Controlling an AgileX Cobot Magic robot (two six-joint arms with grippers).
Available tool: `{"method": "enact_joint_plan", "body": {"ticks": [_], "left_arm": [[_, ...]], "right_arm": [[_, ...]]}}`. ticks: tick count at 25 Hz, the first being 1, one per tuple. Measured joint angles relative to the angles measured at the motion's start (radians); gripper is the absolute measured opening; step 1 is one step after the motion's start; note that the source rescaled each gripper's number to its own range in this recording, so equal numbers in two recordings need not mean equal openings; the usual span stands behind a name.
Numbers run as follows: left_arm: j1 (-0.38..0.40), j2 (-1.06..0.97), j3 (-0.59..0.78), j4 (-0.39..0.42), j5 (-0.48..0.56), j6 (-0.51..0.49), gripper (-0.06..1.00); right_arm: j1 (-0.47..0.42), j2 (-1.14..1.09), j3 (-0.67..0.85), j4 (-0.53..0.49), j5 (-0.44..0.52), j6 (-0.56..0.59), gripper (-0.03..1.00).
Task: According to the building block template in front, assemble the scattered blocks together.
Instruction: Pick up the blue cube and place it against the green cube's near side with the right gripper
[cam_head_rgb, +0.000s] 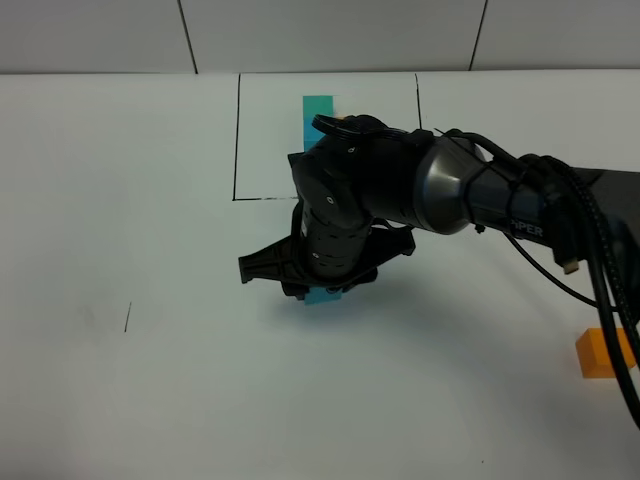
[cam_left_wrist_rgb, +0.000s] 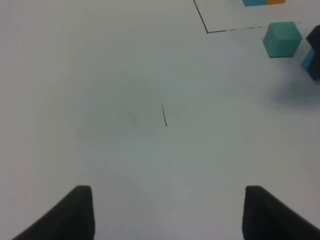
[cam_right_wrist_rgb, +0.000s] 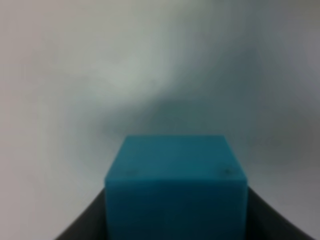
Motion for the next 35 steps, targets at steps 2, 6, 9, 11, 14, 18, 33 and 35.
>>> {"method": "enact_joint_plan", "body": {"ticks": [2,6,9,11,14,18,33,35], "left_arm": [[0.0,0.0,0.0,0.0,0.0,0.0,0.36],[0.0,0.0,0.0,0.0,0.0,0.0,0.36],[0.0,0.0,0.0,0.0,0.0,0.0,0.36],[0.0,0.0,0.0,0.0,0.0,0.0,0.36],[0.0,0.0,0.0,0.0,0.0,0.0,0.36],[0.0,0.0,0.0,0.005,0.0,0.0,0.36],[0.0,0.0,0.0,0.016,0.0,-0.004,0.36],[0.0,0.0,0.0,0.016,0.0,-0.004,0.36]], "right_arm": [[0.003,0.033,-0.053,-0.001,0.0,0.002,0.0],[0.006,0.098,-0.127,-0.001,-0.001,0.019,0.0],[0.006,0.125,-0.144,-0.015,-0.001,0.053,0.0],[0.006,0.137,-0.147,-0.024,0.0,0.068,0.0],[0.006,0.152,-0.148,-0.029,0.002,0.085,0.0],[0.003,0.167,-0.15,-0.046,0.001,0.111,0.0],[-0.025,0.189,-0.15,-0.088,-0.003,0.165,0.0],[-0.025,0.19,-0.15,-0.088,-0.005,0.165,0.0]]}}
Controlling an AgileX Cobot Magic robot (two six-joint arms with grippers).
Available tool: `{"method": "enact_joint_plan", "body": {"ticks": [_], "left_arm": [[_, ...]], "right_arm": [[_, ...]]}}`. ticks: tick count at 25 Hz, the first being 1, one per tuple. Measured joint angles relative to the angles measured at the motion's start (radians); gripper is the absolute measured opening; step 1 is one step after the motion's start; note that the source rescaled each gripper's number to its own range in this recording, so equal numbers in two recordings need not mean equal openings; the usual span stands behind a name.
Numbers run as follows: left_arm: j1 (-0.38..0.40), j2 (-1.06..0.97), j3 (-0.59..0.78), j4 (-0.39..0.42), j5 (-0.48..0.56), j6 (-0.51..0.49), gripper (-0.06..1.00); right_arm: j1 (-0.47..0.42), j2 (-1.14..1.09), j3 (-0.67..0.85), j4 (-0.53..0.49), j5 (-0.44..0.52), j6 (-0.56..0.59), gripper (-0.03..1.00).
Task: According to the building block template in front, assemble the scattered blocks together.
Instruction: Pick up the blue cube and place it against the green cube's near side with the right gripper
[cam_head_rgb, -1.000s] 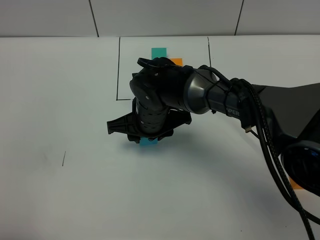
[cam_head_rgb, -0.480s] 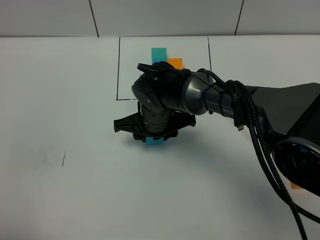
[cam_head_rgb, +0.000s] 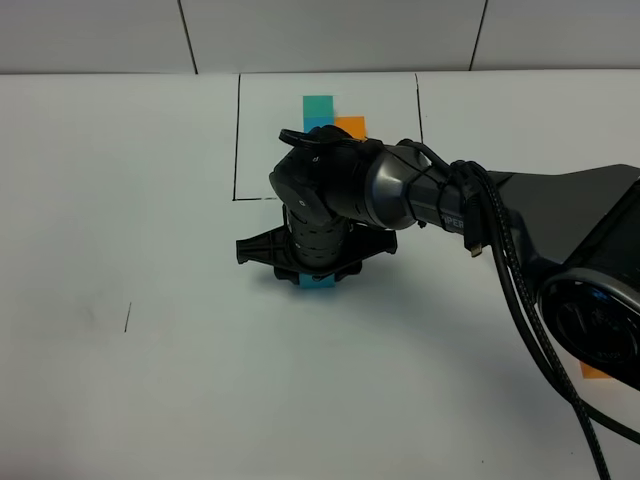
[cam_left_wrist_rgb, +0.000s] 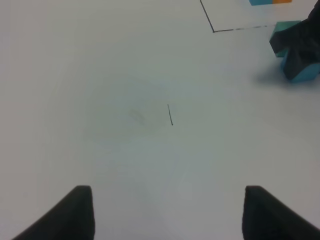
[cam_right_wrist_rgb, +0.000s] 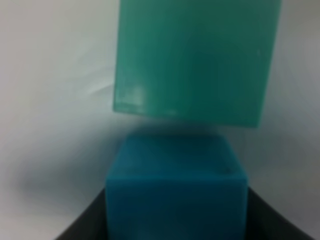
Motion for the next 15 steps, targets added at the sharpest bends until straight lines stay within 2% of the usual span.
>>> {"method": "enact_joint_plan", "body": {"ticks": [15], "left_arm": [[0.0,0.0,0.0,0.0,0.0,0.0,0.36]], "right_arm": [[0.0,0.003,0.0,-0.026,-0.024,0.021,0.0]]}}
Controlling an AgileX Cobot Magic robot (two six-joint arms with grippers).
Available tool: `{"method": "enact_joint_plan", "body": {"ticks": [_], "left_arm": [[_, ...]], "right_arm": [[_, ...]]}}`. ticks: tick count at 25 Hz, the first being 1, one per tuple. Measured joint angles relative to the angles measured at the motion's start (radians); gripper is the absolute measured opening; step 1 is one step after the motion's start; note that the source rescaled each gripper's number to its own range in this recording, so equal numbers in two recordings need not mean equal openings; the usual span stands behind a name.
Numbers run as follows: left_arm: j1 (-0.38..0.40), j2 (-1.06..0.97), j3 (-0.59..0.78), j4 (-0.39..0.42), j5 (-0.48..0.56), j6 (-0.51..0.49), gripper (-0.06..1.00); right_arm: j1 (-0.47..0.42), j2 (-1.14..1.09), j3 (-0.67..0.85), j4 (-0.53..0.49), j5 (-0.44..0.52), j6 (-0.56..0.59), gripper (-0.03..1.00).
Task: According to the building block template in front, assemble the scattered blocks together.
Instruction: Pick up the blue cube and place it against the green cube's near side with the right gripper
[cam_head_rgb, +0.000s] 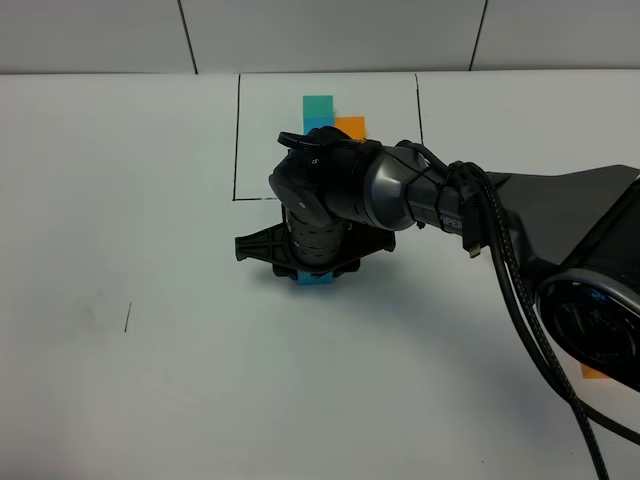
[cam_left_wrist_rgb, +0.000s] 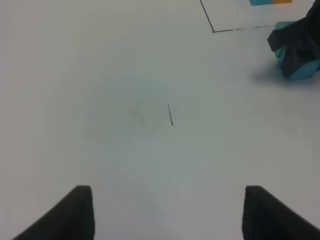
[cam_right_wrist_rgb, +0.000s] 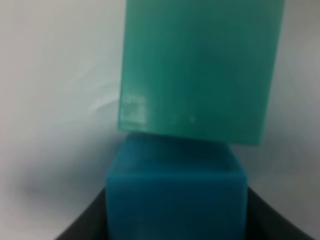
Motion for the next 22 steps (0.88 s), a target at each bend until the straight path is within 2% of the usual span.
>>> {"method": "enact_joint_plan", "body": {"ticks": [22], "left_arm": [[0.0,0.0,0.0,0.0,0.0,0.0,0.36]], "right_arm": [[-0.015,0.01,-0.007,-0.028,-0.012,0.02,0.0]]}}
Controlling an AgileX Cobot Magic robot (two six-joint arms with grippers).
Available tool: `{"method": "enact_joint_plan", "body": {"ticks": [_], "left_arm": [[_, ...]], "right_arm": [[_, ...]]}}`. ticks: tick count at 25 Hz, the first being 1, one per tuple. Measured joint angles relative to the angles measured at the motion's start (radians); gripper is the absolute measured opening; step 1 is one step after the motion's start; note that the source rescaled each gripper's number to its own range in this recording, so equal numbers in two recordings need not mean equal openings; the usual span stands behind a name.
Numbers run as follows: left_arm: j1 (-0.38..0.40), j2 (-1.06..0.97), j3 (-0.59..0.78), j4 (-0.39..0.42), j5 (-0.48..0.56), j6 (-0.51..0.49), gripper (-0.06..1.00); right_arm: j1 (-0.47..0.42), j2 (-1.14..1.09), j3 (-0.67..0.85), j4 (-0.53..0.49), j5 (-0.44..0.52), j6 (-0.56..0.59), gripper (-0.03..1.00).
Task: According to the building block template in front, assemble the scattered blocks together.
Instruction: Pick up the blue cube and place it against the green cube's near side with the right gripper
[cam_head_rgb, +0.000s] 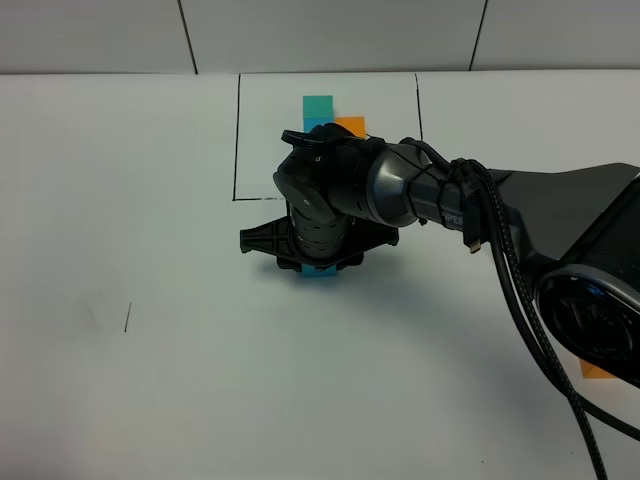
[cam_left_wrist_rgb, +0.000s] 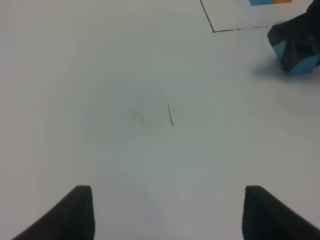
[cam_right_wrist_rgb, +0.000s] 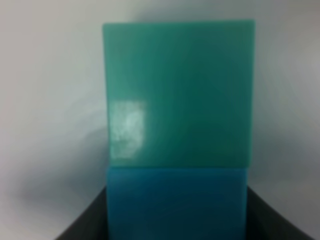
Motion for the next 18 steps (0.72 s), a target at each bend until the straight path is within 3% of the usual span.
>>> {"method": "enact_joint_plan", "body": {"ticks": [11,13,18], "left_arm": [[0.0,0.0,0.0,0.0,0.0,-0.004,0.36],[0.0,0.0,0.0,0.0,0.0,-0.004,0.36],[0.0,0.0,0.0,0.0,0.0,-0.004,0.36]], "right_arm": [[0.0,0.0,0.0,0.0,-0.002,0.0,0.03],[-0.001,0.002,0.0,-0.006,-0.007,0.001,0.16],[-0.004,0.002,0.0,-0.015,-0.007,0.002,0.72]]}}
